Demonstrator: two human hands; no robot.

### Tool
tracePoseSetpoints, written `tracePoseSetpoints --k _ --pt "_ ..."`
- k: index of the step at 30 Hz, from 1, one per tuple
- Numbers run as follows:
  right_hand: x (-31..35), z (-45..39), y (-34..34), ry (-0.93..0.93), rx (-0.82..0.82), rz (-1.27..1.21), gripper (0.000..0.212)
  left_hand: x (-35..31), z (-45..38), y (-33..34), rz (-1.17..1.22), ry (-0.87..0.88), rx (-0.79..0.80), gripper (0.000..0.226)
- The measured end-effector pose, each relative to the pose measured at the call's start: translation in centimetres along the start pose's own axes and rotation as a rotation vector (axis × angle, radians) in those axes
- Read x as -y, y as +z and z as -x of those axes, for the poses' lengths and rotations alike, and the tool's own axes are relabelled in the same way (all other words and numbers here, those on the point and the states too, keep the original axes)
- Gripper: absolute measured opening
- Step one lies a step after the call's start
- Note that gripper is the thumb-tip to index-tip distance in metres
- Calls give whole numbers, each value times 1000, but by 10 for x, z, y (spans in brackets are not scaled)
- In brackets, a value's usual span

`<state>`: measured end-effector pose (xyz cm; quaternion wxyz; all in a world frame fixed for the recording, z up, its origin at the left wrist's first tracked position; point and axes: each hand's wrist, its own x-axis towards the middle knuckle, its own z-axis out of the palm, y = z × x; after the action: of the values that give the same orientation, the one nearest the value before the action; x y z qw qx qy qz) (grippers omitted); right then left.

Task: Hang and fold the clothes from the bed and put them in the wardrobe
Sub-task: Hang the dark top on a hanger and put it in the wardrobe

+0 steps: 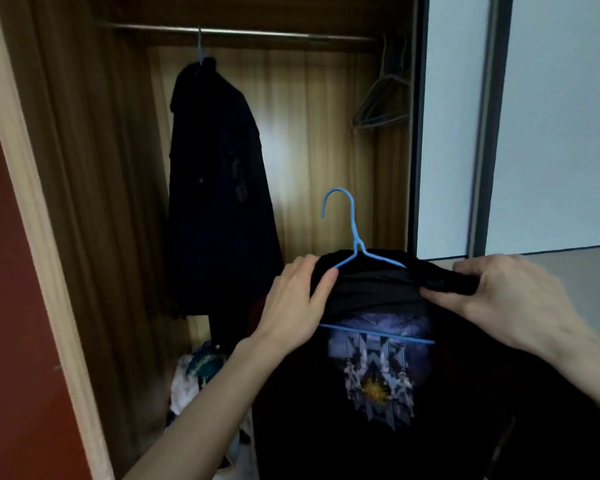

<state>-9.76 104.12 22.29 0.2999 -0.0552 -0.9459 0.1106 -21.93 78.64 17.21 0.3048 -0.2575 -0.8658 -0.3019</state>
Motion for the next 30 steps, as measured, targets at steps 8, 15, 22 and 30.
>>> tracePoseSetpoints --k 8,15,22,30 --pt "17 -48 -22 133 -166 166 42 9 -38 -4 -108 99 57 56" --pt "41 -116 -35 157 -144 106 50 41 -80 -31 -130 171 12 46" --pt "66 -159 -73 148 -281 132 47 47 -125 -32 -176 257 36 44" --pt "88 -221 -73 117 -355 202 51 50 -177 -11 -133 250 -37 56"
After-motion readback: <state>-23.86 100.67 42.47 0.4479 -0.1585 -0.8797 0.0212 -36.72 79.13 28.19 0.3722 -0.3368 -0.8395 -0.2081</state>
